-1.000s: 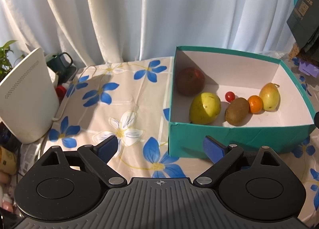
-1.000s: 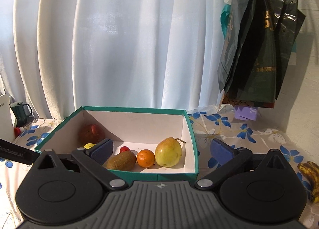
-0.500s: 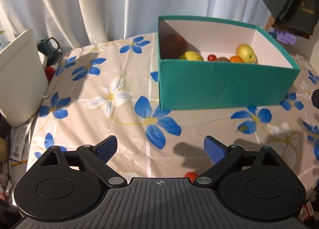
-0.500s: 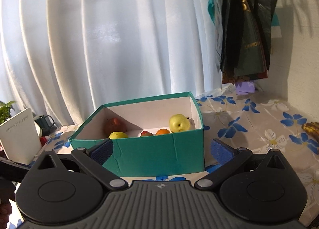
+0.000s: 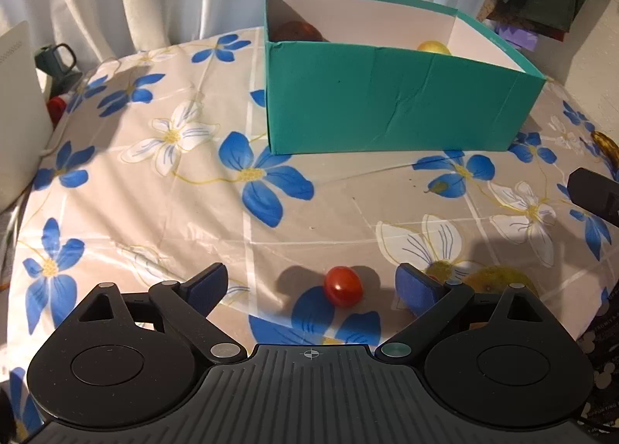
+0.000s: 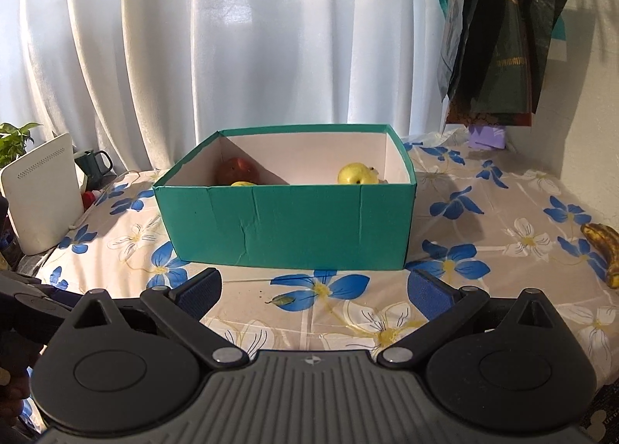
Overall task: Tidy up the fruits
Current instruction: 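Move the left gripper down to the cherry tomato on the tablecloth, then close the left gripper on the cherry tomato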
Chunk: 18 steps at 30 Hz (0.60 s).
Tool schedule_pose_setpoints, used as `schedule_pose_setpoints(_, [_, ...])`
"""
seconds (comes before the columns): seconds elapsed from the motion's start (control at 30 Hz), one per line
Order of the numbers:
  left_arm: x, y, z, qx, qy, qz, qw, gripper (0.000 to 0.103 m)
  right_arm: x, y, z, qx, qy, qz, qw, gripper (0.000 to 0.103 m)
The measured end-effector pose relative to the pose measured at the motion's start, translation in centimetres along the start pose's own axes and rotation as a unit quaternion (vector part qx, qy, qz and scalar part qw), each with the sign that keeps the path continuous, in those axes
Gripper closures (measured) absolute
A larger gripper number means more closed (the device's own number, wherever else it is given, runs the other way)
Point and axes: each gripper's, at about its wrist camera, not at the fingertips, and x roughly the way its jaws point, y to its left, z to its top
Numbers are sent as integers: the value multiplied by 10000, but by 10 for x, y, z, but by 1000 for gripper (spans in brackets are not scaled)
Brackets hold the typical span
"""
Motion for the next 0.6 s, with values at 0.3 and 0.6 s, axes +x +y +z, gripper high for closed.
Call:
schedule_pose_setpoints(0.3, [12, -5, -1, -18, 224, -99, 9997, 20, 3, -9, -7, 149, 154, -123, 9997, 0])
schedule_pose_setpoints(0.6, [27, -10, -1, 18, 495, -177, 9986, 42, 7, -13, -9, 191, 216, -189, 9994, 0])
